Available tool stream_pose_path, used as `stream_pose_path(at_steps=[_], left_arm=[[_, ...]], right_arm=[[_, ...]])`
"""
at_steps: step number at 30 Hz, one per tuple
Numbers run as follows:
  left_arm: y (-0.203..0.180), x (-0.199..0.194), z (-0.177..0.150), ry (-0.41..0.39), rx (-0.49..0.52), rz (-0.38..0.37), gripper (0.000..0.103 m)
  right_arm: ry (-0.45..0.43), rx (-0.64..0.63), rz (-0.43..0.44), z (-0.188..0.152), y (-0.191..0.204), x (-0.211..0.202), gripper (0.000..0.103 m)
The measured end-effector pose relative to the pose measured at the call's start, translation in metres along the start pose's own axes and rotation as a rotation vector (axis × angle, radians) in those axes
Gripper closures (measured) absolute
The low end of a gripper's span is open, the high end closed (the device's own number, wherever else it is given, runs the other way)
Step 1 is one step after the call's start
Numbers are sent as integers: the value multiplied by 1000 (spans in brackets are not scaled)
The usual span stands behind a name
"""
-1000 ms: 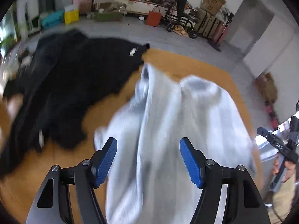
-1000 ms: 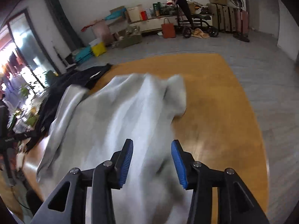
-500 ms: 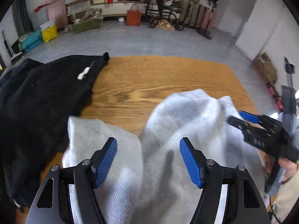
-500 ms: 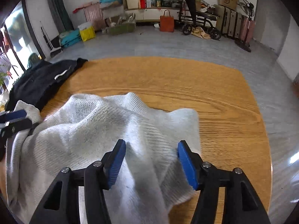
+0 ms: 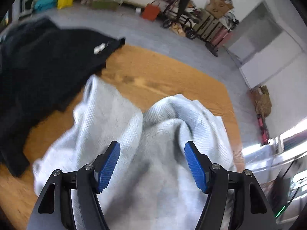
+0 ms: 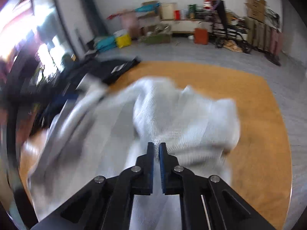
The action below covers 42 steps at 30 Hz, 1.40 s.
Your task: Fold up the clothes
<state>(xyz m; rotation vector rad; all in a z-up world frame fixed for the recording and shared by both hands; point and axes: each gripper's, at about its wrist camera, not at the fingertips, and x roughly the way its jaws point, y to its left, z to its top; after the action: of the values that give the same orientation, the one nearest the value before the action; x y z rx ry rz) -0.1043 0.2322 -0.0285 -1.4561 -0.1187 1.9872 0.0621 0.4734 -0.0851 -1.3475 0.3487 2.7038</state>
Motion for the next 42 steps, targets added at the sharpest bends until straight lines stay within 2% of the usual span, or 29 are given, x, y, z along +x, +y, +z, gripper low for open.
stream_pose_path(at_steps=[3, 4, 5, 7, 9, 11, 12, 13, 14, 16, 17, 18, 20, 21, 23, 24, 25, 26, 27, 30, 32, 35, 39, 41, 42], left_arm=[[-9, 9, -2, 16, -15, -16, 32], [-16, 12, -1, 18, -10, -22, 32], [-22, 15, -1, 20, -4, -29, 32], [-34, 21, 9, 8, -5, -21, 32], [-46, 28, 23, -16, -15, 0, 32], [-54, 36, 38, -29, -43, 24, 32], [-54, 44, 47, -20, -67, 35, 32], [-55, 57, 57, 3, -94, 36, 32], [-56, 71, 64, 33, -111, 38, 32], [-59, 99, 77, 91, -144, 43, 32], [-62, 108, 79, 111, -146, 59, 32], [-65, 119, 80, 128, -146, 80, 32], [-68, 137, 79, 143, -139, 122, 34], [-67, 142, 77, 136, -136, 136, 38], [-64, 143, 70, 105, -115, 177, 82], [-63, 139, 66, 91, -102, 160, 88], [-61, 134, 62, 78, -90, 144, 93], [-61, 125, 56, 65, -90, 127, 94], [-61, 115, 51, 51, -85, 110, 94], [-74, 66, 25, -28, 2, 48, 95], [-83, 26, -2, -66, 65, -37, 95], [-84, -29, -55, -118, 113, -131, 95], [-53, -57, -154, -68, 162, -175, 95], [-25, -52, -211, 18, 145, -185, 94], [-12, -47, -234, 62, 129, -180, 94]], right_arm=[[103, -27, 61, -50, 22, 6, 102], [145, -43, 55, -66, 28, 11, 102], [152, -49, 48, -77, 30, 13, 102], [154, -7, 93, -83, 22, 11, 102], [96, 67, 104, -68, 4, -2, 100], [17, 145, 89, -46, -17, -18, 89], [-30, 183, 69, -32, -30, -27, 64], [-77, 243, 28, -15, -48, -35, 54], [-93, 281, 4, -4, -61, -36, 48], [-94, 379, -27, 20, -89, -30, 47], [-73, 425, -38, 30, -102, -20, 41], [-51, 470, -48, 40, -115, -9, 40], [-2, 486, -109, 54, -125, 15, 40], [21, 478, -136, 60, -127, 27, 40], [65, 442, -148, 65, -121, 49, 41], [82, 433, -136, 65, -119, 57, 57], [98, 431, -112, 63, -116, 63, 68], [98, 431, -104, 59, -112, 65, 85], [82, 424, -102, 56, -109, 64, 93], [-32, 403, -39, 40, -96, 35, 94], [-115, 410, 16, 29, -87, 4, 95], [-234, 383, 54, 4, -62, -55, 95], [-303, 340, 127, -46, -28, -120, 95], [-276, 332, 170, -83, -11, -138, 95], [-235, 345, 186, -104, -6, -138, 95]])
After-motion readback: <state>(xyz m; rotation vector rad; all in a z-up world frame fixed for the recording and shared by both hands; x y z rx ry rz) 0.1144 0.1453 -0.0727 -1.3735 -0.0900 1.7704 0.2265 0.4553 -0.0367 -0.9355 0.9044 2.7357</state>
